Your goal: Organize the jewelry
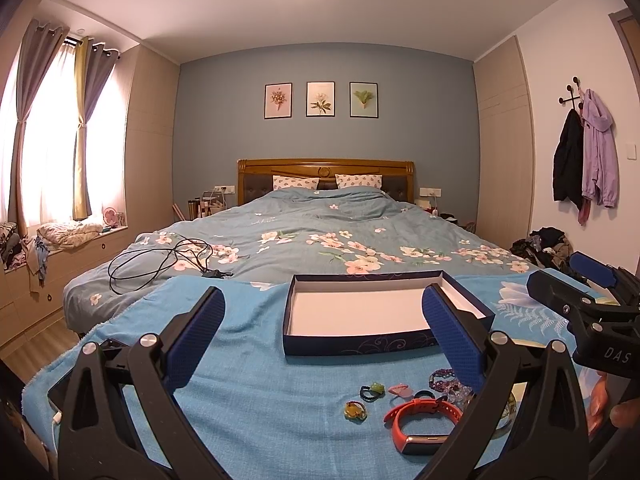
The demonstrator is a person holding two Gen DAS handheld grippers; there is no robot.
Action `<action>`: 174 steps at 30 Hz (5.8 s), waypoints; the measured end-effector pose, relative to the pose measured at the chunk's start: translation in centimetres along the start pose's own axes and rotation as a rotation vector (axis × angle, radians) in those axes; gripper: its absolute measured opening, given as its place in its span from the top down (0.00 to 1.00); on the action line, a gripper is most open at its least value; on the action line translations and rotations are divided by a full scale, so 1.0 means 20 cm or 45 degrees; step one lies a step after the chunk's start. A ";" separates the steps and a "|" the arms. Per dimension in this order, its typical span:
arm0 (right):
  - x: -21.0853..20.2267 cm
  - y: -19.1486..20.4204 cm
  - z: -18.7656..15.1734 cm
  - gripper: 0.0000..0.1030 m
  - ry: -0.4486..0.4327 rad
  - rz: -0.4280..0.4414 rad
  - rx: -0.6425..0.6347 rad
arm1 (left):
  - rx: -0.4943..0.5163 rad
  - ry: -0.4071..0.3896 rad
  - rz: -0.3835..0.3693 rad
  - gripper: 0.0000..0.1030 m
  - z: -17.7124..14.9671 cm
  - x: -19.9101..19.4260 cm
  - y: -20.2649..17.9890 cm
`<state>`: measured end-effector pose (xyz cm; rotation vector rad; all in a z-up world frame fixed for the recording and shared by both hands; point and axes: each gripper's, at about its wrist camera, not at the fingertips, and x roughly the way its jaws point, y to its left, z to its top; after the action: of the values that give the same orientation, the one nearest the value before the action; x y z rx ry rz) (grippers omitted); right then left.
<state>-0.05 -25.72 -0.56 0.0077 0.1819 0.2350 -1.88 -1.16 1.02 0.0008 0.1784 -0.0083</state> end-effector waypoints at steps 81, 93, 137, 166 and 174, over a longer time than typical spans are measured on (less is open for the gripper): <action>0.04 0.00 -0.03 0.07 0.039 0.035 0.030 | 0.014 0.013 -0.011 0.06 -0.02 0.04 0.00; 0.07 -0.03 -0.04 0.07 0.104 0.031 0.014 | 0.009 0.078 -0.049 0.06 -0.05 0.09 0.04; 0.30 -0.18 -0.29 0.93 0.802 0.384 0.119 | 0.316 0.810 -0.643 0.83 -0.37 0.52 -0.22; 0.91 -0.29 0.04 0.93 0.647 0.275 0.122 | 0.006 0.747 -0.589 0.98 0.05 0.96 0.10; 0.90 -0.25 -0.02 0.93 0.686 0.318 0.110 | 0.216 0.844 -0.647 0.72 -0.15 0.92 0.03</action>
<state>18.25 -26.31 -4.40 0.0537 0.7298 0.4762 15.66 -0.68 -5.27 0.1286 0.8366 -0.5351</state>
